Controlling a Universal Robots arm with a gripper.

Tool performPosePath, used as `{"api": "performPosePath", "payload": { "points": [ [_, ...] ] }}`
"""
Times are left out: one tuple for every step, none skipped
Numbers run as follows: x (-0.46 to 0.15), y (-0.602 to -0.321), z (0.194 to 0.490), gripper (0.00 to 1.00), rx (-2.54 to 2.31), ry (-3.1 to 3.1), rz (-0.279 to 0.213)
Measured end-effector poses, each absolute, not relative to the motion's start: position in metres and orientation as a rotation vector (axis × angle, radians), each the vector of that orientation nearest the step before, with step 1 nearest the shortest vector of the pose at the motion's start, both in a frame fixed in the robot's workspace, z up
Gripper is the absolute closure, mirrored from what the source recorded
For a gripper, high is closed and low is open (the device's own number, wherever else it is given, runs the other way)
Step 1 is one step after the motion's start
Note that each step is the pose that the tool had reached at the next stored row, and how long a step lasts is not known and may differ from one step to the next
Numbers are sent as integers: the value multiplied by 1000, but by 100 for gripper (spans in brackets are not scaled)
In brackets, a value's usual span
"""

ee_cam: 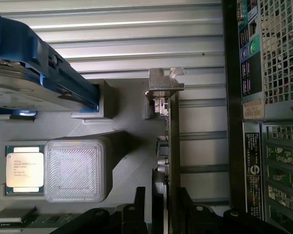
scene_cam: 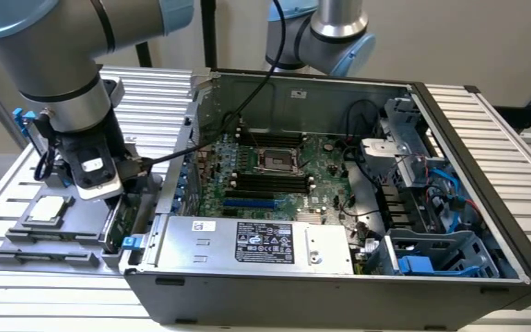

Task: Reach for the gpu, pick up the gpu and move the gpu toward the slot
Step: 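Pick up the gpu and move the gpu toward the slot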

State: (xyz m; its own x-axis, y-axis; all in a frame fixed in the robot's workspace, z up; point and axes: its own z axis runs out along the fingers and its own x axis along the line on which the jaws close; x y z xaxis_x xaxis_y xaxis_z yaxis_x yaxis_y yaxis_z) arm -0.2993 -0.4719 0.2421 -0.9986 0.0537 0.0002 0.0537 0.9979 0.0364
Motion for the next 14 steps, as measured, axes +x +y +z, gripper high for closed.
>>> {"api": "performPosePath", "payload": {
  "points": [
    [-299,-472,242,61,84,3139,57],
    [-299,-472,242,61,84,3139,57],
    [-299,-472,241,61,84,3139,57],
    [-299,-472,241,61,84,3139,57],
    [-299,-472,241,64,84,3139,57],
    [-299,-472,241,64,84,3139,57],
    [-299,-471,241,71,84,3139,57],
    [-299,-471,241,71,84,3139,57],
    [-299,-471,241,71,84,3139,57],
    [-299,-471,241,71,84,3139,57],
    [-299,-471,241,73,84,3139,57],
    [-299,-471,241,74,84,3139,57],
    [-299,-471,241,74,84,3139,57],
    [-299,-471,241,74,84,3139,57]
  ]
}}
